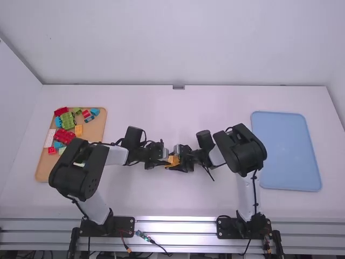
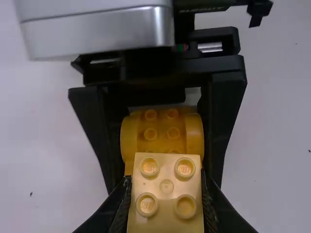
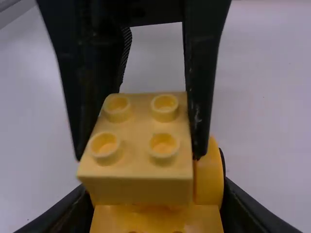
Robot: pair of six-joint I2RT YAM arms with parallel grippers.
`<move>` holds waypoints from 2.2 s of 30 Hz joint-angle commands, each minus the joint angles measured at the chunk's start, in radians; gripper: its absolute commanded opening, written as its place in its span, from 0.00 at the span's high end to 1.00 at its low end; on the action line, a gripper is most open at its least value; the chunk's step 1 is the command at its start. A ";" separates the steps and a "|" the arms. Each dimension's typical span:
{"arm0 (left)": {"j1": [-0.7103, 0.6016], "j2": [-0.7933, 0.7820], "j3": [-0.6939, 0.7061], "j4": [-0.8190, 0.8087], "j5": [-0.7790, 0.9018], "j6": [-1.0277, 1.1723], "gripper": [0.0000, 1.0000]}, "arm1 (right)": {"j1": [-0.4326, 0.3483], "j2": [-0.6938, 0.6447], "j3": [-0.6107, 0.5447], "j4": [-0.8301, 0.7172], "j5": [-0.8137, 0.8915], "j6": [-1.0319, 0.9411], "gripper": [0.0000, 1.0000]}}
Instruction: Assemble lego blocks to make yellow taxi
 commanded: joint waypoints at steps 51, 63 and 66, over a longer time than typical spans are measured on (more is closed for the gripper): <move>-0.005 -0.040 0.025 -0.015 -0.081 -0.114 0.37 | -0.021 0.023 0.008 -0.030 0.032 0.014 0.48; -0.007 -0.081 0.025 -0.027 -0.045 -0.135 0.98 | -0.020 0.023 0.008 -0.031 0.032 0.014 0.48; -0.003 -0.061 0.025 -0.032 -0.024 -0.126 0.98 | -0.021 0.023 0.008 -0.031 0.032 0.014 0.48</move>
